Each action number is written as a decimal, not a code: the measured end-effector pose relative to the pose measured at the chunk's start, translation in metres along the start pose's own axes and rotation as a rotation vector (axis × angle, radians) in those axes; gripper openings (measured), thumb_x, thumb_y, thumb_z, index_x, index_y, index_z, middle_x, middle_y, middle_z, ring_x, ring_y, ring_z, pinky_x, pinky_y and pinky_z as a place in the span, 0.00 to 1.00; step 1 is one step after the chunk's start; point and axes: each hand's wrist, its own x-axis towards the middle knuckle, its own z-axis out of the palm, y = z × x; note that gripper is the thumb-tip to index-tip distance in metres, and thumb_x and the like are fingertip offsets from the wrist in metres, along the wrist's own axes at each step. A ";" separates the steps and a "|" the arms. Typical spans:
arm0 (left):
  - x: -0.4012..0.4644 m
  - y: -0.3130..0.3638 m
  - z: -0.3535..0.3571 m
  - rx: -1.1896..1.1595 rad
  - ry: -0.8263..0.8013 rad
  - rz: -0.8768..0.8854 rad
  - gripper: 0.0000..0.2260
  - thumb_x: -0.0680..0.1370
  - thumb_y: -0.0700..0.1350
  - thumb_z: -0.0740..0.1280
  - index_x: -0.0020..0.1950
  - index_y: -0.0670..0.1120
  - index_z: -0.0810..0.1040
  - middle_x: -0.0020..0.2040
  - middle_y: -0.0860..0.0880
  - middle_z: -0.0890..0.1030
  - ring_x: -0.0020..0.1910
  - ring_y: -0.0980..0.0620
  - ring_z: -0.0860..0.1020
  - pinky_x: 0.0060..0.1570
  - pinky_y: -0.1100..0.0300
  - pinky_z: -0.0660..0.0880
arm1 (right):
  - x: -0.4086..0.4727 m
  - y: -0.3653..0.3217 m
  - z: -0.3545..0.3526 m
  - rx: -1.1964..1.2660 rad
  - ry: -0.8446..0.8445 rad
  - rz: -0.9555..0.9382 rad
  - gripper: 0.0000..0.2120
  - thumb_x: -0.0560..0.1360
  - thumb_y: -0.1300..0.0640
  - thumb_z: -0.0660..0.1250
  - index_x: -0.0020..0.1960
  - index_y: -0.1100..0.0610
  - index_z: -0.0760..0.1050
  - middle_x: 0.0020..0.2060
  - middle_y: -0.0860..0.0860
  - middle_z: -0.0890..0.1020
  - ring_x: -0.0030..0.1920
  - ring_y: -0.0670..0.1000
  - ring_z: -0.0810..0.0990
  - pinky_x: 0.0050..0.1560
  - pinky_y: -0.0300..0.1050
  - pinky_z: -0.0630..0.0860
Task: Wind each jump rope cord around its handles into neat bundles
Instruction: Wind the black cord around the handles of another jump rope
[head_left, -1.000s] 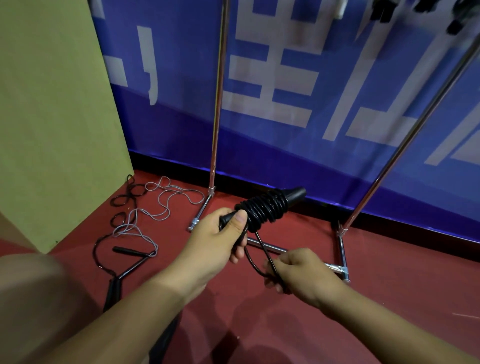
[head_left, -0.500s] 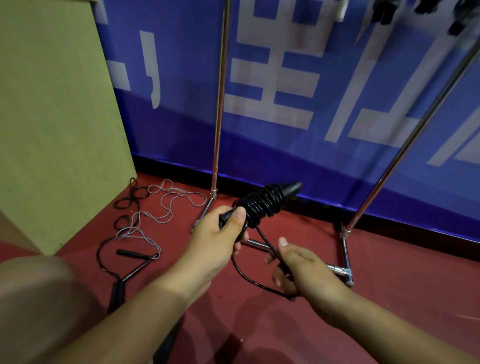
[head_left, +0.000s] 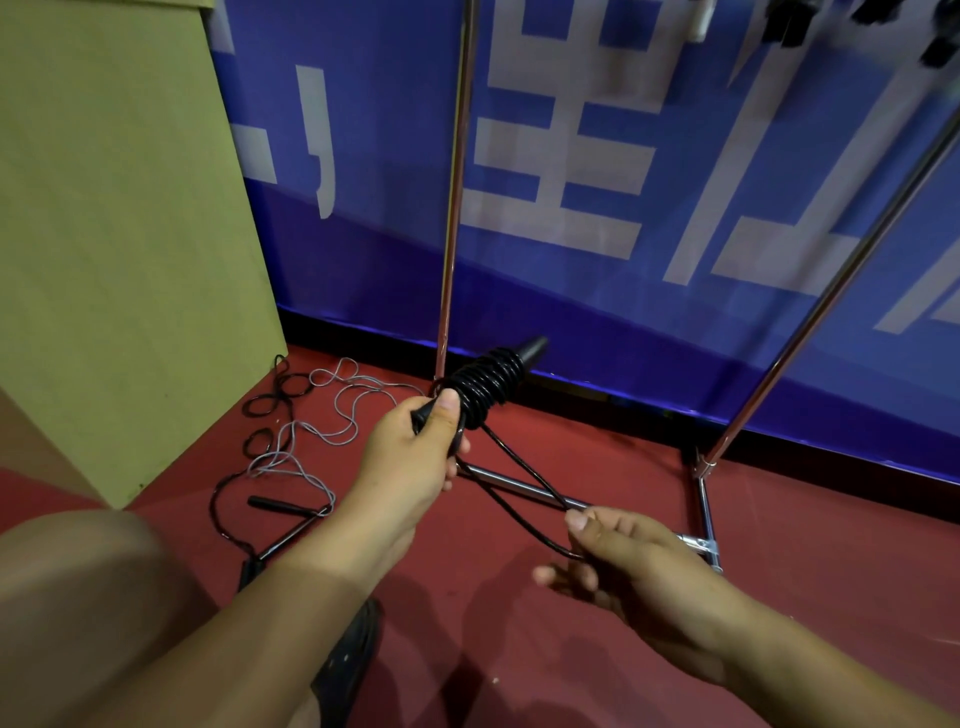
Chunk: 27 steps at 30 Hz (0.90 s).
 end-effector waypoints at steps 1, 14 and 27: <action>0.001 0.000 -0.002 0.006 0.002 -0.008 0.13 0.83 0.52 0.60 0.48 0.44 0.76 0.33 0.50 0.77 0.25 0.57 0.70 0.26 0.64 0.70 | -0.002 -0.001 0.002 0.032 0.005 0.003 0.13 0.74 0.54 0.67 0.34 0.57 0.69 0.28 0.55 0.71 0.45 0.60 0.82 0.58 0.52 0.78; -0.001 -0.003 -0.002 0.172 -0.079 -0.012 0.18 0.82 0.59 0.60 0.42 0.46 0.73 0.30 0.50 0.72 0.24 0.54 0.68 0.26 0.60 0.65 | -0.016 -0.028 0.007 0.130 0.124 -0.194 0.10 0.64 0.70 0.69 0.36 0.59 0.71 0.36 0.62 0.81 0.36 0.60 0.83 0.38 0.50 0.83; 0.001 -0.004 -0.002 0.259 -0.013 0.035 0.17 0.82 0.55 0.62 0.42 0.43 0.73 0.30 0.48 0.75 0.23 0.53 0.73 0.25 0.59 0.73 | -0.021 -0.031 -0.001 -0.439 0.061 -0.086 0.12 0.78 0.72 0.61 0.54 0.60 0.79 0.36 0.54 0.84 0.29 0.51 0.78 0.32 0.42 0.76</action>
